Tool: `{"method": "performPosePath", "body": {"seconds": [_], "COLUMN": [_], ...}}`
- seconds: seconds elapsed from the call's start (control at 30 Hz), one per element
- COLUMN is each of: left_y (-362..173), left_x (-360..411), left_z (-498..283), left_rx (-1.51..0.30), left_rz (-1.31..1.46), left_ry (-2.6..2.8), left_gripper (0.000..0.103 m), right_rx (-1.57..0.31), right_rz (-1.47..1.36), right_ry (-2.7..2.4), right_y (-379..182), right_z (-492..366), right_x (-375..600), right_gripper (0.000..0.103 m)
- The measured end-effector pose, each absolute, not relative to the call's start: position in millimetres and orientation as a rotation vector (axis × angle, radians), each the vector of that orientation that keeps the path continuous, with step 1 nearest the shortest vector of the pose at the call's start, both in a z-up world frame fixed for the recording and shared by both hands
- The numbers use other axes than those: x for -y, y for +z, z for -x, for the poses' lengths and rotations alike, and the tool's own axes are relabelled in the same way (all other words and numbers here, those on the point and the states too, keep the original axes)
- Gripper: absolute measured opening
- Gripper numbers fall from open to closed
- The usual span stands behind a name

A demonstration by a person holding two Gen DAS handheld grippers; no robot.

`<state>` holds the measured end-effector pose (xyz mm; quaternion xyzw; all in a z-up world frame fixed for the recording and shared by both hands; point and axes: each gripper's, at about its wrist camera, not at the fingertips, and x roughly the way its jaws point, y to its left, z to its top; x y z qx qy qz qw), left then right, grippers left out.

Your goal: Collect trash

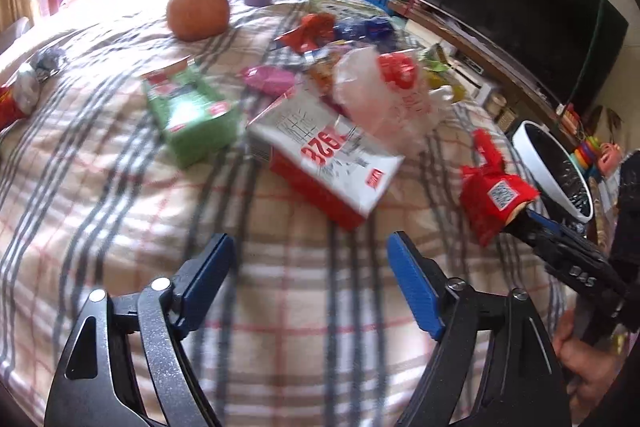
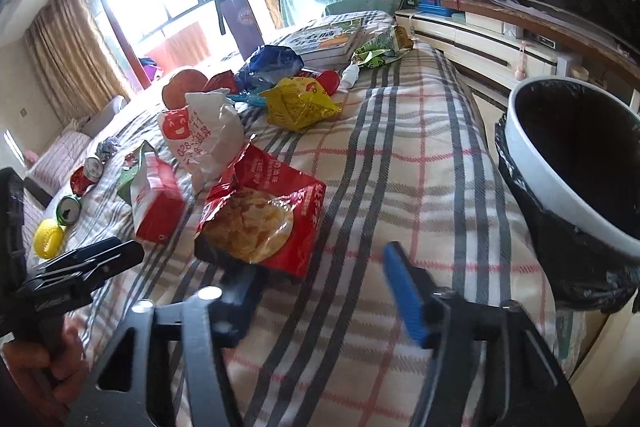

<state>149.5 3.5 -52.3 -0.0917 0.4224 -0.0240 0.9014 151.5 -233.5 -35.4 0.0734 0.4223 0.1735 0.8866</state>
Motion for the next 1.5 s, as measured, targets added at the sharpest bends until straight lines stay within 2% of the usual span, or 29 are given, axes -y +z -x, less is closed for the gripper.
{"method": "performPosePath", "body": {"seconds": [0.07,0.13,0.17,0.27,0.5,0.53,0.57,0.87,1.1,1.23,1.3,1.37,1.43,1.5], "left_y": [-50,-49,-49,-51,-65,-65,-63,-55,-42,-40,-42,-43,-45,-49], "left_x": [4,11,13,18,14,11,9,3,28,43,43,41,38,37], "left_z": [-157,-167,-172,-190,-209,-207,-205,-170,-140,-136,-137,-137,-137,-137], "left_rx": [-0.867,-0.873,-0.875,-0.877,-0.904,-0.893,-0.881,-0.836,-0.785,-0.784,-0.796,-0.809,-0.817,-0.843], "left_rz": [0.177,0.182,0.191,0.177,0.184,0.192,0.197,0.199,0.151,0.098,0.104,0.107,0.106,0.101], "left_ry": [-0.034,-0.011,-0.005,0.051,0.128,0.122,0.114,0.017,-0.133,-0.168,-0.173,-0.181,-0.183,-0.195], "left_gripper": [0.090,0.091,0.091,0.091,0.090,0.083,0.069,0.069,0.068,0.069,0.069,0.069,0.069,0.069], "right_rx": [-0.881,-0.881,-0.881,-0.883,-0.883,-0.882,-0.882,-0.869,-0.859,-0.900,-0.920,-0.914,-0.905,-0.897], "right_rz": [-0.153,-0.156,-0.161,-0.183,-0.212,-0.212,-0.211,-0.221,-0.232,-0.257,-0.247,-0.242,-0.221,-0.190], "right_ry": [0.365,0.367,0.369,0.372,0.376,0.374,0.372,0.337,0.317,0.348,0.366,0.397,0.416,0.427], "right_y": [-35,-36,-36,-38,-38,-39,-39,-34,-29,-35,-37,-36,-33,-30], "right_z": [-154,-156,-156,-155,-154,-153,-153,-139,-127,-132,-133,-131,-128,-127], "right_x": [234,236,236,241,247,248,248,264,277,275,271,266,260,254], "right_gripper": [0.022,0.013,0.012,0.008,0.008,0.008,0.008,0.005,0.001,0.009,0.018,0.039,0.048,0.049]}}
